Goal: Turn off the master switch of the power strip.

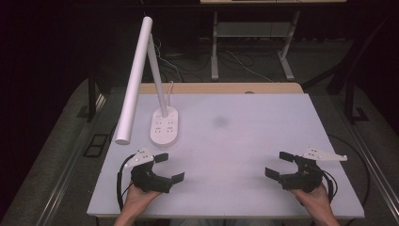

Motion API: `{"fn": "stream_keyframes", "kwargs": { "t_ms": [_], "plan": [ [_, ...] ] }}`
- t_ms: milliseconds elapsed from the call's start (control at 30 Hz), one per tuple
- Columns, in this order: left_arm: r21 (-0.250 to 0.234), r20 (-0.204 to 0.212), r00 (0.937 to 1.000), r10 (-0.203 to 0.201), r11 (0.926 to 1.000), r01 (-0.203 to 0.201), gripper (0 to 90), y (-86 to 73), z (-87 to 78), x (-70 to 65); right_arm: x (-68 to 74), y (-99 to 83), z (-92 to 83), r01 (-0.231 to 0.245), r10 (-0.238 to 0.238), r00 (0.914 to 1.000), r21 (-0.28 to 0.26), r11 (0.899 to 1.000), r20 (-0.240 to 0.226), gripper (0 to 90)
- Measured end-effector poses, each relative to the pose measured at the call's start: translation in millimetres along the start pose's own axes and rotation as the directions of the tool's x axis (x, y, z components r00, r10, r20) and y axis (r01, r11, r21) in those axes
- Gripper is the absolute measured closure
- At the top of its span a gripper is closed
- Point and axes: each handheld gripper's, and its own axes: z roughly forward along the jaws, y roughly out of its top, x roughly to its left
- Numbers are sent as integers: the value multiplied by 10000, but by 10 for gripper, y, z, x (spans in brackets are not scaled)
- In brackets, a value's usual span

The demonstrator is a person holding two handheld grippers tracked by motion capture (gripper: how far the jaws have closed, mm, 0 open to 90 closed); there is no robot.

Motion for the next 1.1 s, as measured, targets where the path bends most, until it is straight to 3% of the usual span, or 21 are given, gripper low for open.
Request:
{"fn": "stream_keyframes", "kwargs": {
  "t_ms": [267, 400, 667, 1100],
  "plan": [
    [59, -7, 10000, 53, 10000, -53, 0, 3, 11, -26, 3, -9, 7, 55, -54, 10000, 178, 9998, -69, 1],
    [98, 29, 9999, -104, 9999, 104, 0, -6, 22, -26, 10, -12, 12, 44, -40, 9999, 290, 9996, -145, 1],
    [338, 8, 10000, 66, 9994, -66, 0, 11, 38, -52, 12, -20, 14, 82, -75, 9998, 402, 9992, -174, 1],
    [138, -103, 9998, -144, 9998, 145, 0, 84, -56, 7, 0, -26, 6, 15, -2, 9997, 541, 9985, -246, 1]
  ]
}}
